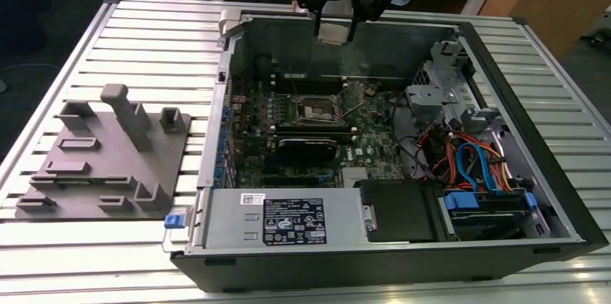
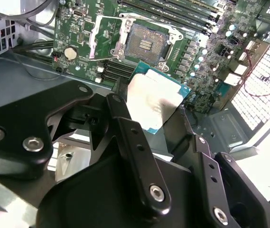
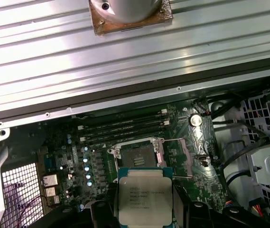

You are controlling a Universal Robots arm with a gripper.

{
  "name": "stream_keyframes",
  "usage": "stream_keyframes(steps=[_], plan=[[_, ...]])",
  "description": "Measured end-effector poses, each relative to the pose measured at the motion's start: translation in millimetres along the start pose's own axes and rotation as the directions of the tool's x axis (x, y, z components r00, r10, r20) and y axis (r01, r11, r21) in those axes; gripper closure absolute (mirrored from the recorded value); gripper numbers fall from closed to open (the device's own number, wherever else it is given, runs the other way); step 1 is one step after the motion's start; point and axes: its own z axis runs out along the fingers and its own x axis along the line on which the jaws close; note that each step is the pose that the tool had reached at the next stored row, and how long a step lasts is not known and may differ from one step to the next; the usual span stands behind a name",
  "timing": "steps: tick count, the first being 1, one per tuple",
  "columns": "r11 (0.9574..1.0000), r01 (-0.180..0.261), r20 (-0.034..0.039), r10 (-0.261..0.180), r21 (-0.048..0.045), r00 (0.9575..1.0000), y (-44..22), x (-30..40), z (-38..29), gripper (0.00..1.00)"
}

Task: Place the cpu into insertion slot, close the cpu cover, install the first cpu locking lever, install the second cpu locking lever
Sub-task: 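Place the cpu into insertion slot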

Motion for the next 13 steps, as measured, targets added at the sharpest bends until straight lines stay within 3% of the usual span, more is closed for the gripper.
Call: stream_keyframes(steps=[7, 13], plan=[[0.9990, -0.045, 0.0040, 0.045, -0.0009, 0.9990, 0.0, 0.0, 0.1, 0.46], [0.9916, -0.129, 0.0114, 0.129, -0.0032, 0.9916, 0.0, 0.0, 0.4, 0.46]])
